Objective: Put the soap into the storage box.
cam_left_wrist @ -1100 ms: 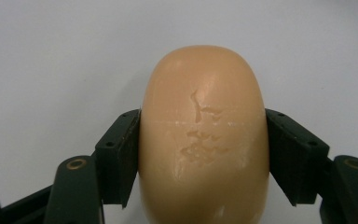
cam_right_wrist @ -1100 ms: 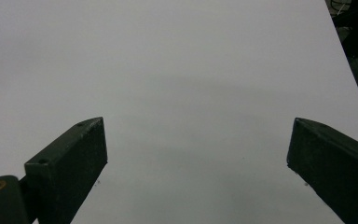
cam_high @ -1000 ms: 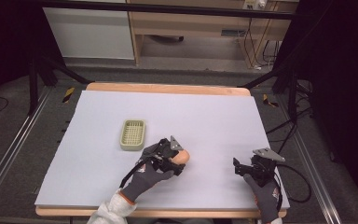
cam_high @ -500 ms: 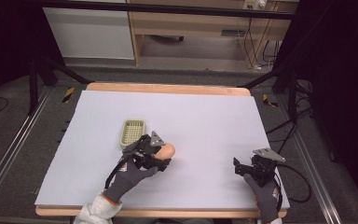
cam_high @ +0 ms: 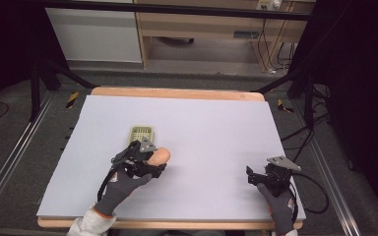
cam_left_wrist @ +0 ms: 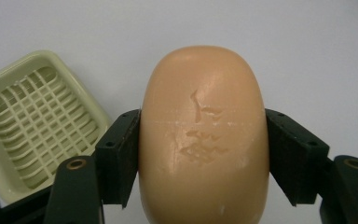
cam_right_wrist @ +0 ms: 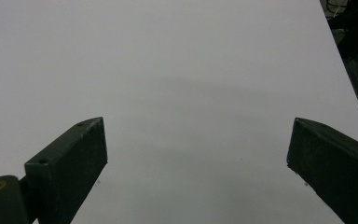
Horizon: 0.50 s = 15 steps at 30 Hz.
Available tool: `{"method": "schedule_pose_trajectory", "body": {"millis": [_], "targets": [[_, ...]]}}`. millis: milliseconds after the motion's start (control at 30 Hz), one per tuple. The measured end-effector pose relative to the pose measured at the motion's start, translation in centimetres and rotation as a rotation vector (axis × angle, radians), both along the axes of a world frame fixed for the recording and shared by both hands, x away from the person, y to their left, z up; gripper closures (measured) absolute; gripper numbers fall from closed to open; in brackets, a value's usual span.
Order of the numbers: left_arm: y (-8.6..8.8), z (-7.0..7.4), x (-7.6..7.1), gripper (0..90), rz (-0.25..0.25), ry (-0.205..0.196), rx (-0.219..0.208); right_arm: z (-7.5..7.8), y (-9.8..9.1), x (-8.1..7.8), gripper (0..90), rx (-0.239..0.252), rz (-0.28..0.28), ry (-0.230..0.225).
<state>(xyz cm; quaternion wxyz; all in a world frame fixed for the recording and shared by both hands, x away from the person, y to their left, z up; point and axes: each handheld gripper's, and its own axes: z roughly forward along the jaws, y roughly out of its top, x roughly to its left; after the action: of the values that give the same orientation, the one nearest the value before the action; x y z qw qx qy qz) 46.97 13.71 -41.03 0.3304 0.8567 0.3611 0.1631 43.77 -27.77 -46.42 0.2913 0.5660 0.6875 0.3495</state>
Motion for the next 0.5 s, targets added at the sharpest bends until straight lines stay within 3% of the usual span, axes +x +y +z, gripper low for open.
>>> {"method": "schedule_pose_trajectory", "body": {"millis": [500], "targets": [[1.7,0.6,0.5,32.0,0.059,-0.019,-0.002,0.0,0.1,0.1,5.2,-0.004,0.002,-0.002]]}}
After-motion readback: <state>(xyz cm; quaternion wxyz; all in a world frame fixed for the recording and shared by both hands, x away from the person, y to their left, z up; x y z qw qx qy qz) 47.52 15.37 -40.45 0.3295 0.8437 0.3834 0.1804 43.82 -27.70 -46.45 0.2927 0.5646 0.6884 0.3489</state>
